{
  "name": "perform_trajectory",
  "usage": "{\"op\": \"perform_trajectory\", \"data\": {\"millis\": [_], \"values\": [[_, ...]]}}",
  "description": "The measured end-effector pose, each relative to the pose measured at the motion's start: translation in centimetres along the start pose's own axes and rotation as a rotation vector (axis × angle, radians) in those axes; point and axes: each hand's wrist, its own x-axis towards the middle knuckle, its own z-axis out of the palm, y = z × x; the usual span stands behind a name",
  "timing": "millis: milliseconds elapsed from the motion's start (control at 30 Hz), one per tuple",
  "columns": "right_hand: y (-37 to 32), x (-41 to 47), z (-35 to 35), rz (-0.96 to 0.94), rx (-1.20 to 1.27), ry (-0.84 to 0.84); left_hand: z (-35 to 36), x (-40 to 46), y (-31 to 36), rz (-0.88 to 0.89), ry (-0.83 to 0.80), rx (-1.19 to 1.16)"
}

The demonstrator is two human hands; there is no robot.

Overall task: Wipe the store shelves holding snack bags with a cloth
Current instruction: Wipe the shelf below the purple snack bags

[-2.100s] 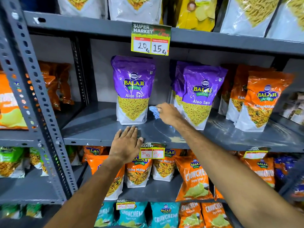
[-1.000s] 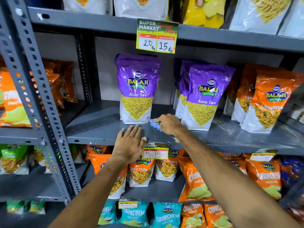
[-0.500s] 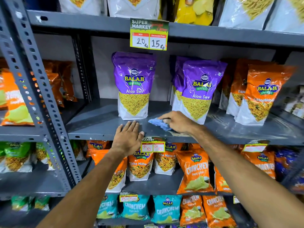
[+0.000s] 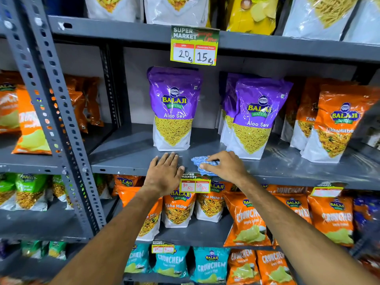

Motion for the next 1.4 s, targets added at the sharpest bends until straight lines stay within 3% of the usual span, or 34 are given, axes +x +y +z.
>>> {"op": "perform_trajectory", "data": {"millis": [333,533,633,933,1067,1167,1300,1400], "values": [[4.1,-2.2,-4.6,0.087,-0.111,0.018,0.2,0.1,-0.1,0.003,0.009,0.012],[-3.7,1.5,-2.0,-0.012,-0.018,-0.03,0.0,0.1,0.0,0.001,0.005,-0.003],[-5.1,1.3,0.5,-0.058,-0.105,-0.095,0.0,0.0,-0.1,0.006,0.002,-0.001],[3.2,-2.3,-3.9,0.017,-0.323,-0.013,0.4,0.2,-0.2,0.008,0.004,0.007],[4.2,-2.8,-5.7,0.11,-0.244,0.045,0.5,0.3,-0.2,0.001,0.015,-0.003],[0.6,-1.5,-4.3,0.052,-0.164,0.124,0.6,0.3,-0.3,0.009,0.016,-0.005],[-3.2,-1.3,-0.6,-0.048,-0.185,-0.013,0.4,0.2,-0.4,0.005,0.002,0.01],[-1.7,-2.6,-0.2,-0.093,-0.233,-0.002,0.4,0.2,-0.2,0.0,-0.001,0.011]]}}
